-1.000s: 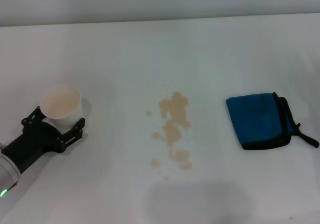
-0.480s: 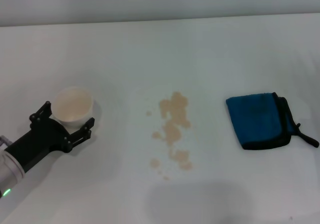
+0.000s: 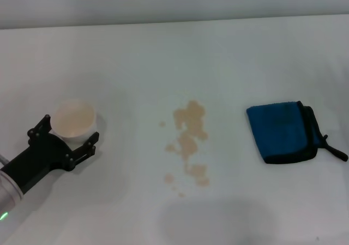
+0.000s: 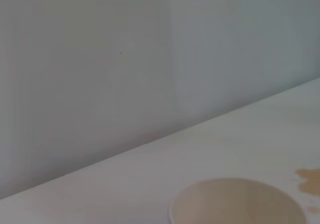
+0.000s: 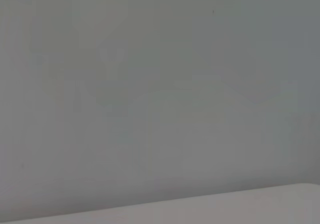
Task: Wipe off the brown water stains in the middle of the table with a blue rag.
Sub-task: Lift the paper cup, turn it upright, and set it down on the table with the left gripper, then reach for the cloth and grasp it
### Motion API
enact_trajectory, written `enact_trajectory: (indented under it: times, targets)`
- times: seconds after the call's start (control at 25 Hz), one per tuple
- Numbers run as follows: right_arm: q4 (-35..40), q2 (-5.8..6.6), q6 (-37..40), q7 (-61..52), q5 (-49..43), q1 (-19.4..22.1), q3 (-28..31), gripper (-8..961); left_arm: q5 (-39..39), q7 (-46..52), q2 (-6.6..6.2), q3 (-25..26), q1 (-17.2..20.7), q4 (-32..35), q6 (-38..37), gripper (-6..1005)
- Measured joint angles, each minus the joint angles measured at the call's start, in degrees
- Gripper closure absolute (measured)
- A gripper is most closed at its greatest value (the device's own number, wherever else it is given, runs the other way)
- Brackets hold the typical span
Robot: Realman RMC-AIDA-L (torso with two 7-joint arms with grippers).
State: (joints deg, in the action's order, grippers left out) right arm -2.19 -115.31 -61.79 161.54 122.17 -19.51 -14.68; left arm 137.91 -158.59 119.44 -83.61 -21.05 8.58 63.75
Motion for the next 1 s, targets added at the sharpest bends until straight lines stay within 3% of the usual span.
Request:
enact_trajectory:
  times: [0.68,1.0]
  targets:
    - [0.00,0.00,0.43,0.00,0.00,-0.43,0.00,564,0.26,-0.49,-0.08,0.47,2.44,-0.22,-0.02,123]
    - [0.00,0.00,0.44,0.00,0.00,-0.07,-0.02,563,0.26,-0.50,0.00,0.39,5.27,0.67,3.20,122]
